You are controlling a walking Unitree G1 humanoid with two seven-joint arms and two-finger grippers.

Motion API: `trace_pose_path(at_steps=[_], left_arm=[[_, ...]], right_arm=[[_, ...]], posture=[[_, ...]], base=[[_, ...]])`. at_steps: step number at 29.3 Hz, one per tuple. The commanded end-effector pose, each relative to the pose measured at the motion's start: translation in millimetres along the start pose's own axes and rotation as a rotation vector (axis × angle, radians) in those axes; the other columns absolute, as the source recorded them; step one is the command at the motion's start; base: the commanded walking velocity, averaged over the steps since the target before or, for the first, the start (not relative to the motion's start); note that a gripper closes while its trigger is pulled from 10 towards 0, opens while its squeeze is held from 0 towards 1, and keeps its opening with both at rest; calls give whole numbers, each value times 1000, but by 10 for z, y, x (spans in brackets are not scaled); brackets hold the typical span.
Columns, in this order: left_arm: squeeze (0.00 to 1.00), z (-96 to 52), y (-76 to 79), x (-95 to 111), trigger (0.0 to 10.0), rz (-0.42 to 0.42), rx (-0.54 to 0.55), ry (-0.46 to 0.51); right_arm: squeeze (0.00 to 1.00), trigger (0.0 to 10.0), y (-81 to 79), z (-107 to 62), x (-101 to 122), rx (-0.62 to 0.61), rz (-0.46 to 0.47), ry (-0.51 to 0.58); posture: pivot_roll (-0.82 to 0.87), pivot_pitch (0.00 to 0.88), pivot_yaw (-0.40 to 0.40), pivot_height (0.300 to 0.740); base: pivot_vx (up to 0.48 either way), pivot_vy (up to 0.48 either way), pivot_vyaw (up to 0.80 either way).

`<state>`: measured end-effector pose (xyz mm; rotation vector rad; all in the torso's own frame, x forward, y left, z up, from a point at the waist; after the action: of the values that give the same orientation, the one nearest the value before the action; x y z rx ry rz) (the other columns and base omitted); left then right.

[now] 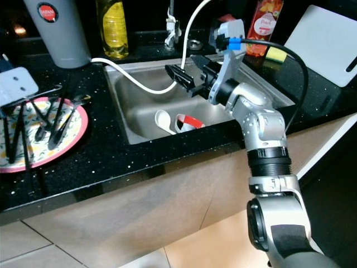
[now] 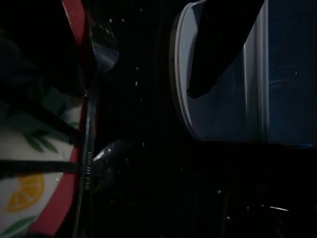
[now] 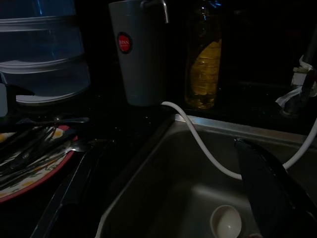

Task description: Kitchen organization

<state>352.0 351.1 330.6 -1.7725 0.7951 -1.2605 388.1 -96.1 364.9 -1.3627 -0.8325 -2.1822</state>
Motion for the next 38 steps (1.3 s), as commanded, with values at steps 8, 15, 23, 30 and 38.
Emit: trace_pose_path(at_steps=[8,15,23,30,38], left_arm=[[0,56,106,-118,10000,28,-28,-47],[0,197,194,-79,4196,40,-5,-44],[0,326,357,-96,0,59,-14,-65],[0,421,511,-181,0,80,-32,-98],[0,416,443,-170,0,77,-10,-85]], right_arm=[[0,10000,-25,9,35,13,-4,14],[0,10000,-22,9,35,9,-2,15],[0,10000,-16,-1,41,5,-2,14],[0,10000,1,-20,56,-2,-6,14],[0,10000,9,-16,61,-2,-5,14]], posture=[[-48,163,-50,740],[-50,166,-51,740],[-63,177,-49,740],[-73,182,-48,740],[-68,179,-54,740]], base=[[0,0,0],[0,0,0],[0,0,0],[0,0,0],[0,0,0]])
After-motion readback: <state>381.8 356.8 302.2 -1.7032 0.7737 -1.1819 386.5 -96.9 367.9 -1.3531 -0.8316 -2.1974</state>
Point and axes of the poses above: a point about 5 cm out from each wrist's last joint towards the gripper, its own z axis pointing out of the wrist towards the gripper, its own x axis along the axis of the wrist's last joint, y = z × x, the point moved 3 cm from there along z, pointing out of the wrist towards the gripper, and after that the axes turned 11 degrees about -z, right-handed, at the moved point
